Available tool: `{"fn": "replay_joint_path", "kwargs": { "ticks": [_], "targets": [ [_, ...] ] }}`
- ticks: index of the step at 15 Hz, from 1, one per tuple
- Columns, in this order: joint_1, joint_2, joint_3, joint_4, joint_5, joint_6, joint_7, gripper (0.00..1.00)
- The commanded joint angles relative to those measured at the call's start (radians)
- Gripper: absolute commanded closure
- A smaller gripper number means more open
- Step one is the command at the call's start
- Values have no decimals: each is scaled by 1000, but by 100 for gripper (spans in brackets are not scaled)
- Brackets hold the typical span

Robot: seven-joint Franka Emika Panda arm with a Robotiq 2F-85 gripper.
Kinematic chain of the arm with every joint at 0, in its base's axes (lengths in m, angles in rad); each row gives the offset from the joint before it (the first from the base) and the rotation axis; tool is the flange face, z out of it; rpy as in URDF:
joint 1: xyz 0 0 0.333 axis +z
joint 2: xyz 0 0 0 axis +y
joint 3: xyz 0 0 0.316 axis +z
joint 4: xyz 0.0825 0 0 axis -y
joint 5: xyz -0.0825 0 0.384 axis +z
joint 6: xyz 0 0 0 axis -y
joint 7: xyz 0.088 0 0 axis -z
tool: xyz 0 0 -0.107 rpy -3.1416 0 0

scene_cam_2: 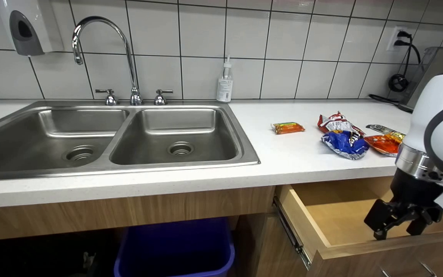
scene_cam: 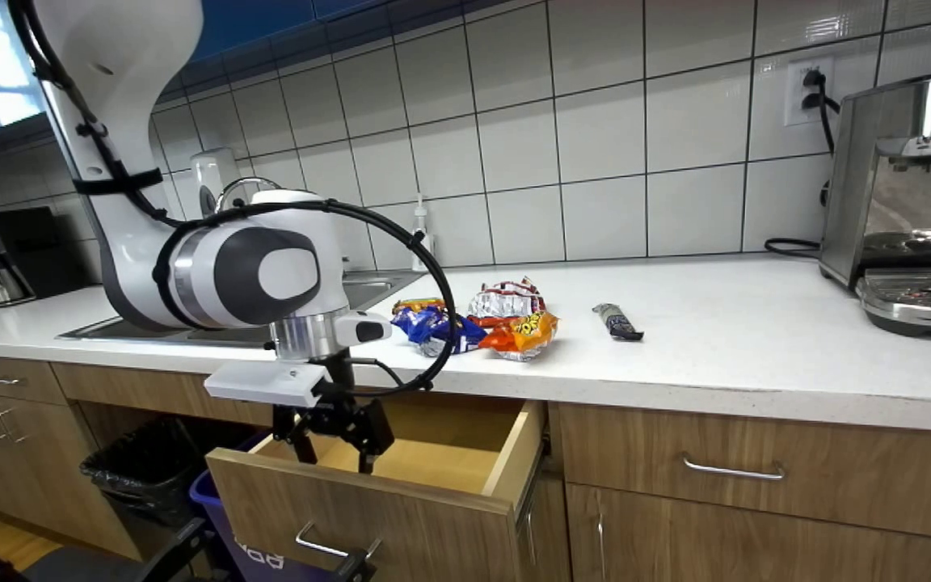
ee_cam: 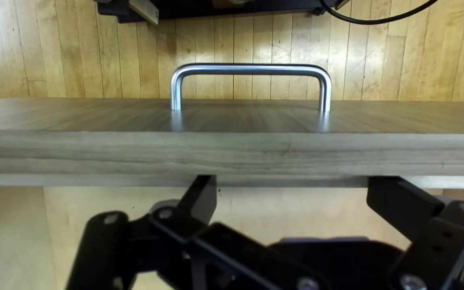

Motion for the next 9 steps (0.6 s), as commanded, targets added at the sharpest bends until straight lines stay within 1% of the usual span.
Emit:
{"fn": "replay_joint_path", "kwargs": {
  "ticks": [1,4,9],
  "targets": [
    [-2,-24,16,1,17,-21,-21,0],
    [-5,-46,25,4,27,-32,-20,0],
    [17,-105,13,-12,13,-24,2,0]
  ]
}}
